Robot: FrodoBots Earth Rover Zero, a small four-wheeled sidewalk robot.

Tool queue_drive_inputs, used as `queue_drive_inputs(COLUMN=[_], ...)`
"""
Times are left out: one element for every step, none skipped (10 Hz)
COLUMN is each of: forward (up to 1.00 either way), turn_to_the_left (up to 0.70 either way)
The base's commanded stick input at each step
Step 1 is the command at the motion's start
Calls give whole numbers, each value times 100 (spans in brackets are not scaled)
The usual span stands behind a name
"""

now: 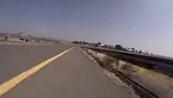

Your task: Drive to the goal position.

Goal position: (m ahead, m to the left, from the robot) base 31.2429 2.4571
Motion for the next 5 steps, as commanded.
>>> queue_drive_inputs(forward=[50, 50, 50, 50, 50], turn_to_the_left=[0, 0, 0, 0, 0])
